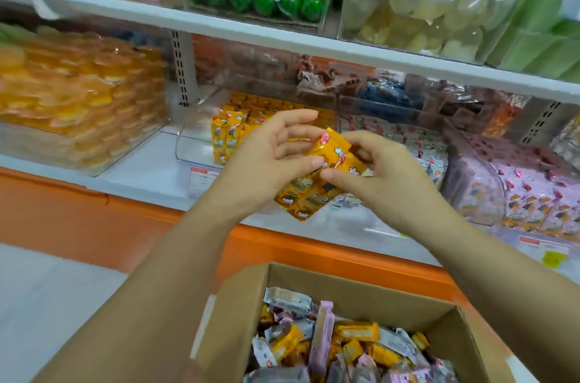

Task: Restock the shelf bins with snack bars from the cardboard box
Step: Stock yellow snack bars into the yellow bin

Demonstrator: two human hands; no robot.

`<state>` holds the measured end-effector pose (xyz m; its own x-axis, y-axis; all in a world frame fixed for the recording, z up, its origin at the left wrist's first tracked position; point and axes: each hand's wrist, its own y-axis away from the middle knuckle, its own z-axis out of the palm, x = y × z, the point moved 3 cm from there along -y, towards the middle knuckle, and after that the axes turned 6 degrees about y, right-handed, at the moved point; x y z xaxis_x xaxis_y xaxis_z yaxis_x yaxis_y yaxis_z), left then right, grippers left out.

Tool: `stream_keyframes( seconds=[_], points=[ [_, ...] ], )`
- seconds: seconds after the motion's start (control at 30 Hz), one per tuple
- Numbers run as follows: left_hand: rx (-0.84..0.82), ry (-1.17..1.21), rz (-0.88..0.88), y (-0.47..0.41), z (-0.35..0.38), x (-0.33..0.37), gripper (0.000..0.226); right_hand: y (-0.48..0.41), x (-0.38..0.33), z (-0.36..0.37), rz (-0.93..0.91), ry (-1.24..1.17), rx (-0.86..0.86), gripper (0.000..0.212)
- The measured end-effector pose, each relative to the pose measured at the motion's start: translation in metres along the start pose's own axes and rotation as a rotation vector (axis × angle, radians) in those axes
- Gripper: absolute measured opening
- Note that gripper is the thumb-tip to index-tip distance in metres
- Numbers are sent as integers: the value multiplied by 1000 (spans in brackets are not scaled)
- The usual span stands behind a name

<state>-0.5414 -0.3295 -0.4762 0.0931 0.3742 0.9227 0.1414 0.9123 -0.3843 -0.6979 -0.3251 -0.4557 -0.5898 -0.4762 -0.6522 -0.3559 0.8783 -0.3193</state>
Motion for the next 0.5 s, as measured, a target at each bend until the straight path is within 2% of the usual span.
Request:
stream_keyframes(
  seconds=[0.17,0.27,0.37,0.5],
  points=[
    [148,-30,75,-17,-49,3,49,-58,-19,23,-74,26,66,32],
    [344,-280,57,-19,-85,-8,39,-92,-11,41,-73,62,94,31],
    [443,-532,38,-15,-109,-21,33,-119,8,67,-42,206,19,38],
    [416,-688,-43,-11,-123,-34,33,-139,31,98,36,446,-184,57]
  ],
)
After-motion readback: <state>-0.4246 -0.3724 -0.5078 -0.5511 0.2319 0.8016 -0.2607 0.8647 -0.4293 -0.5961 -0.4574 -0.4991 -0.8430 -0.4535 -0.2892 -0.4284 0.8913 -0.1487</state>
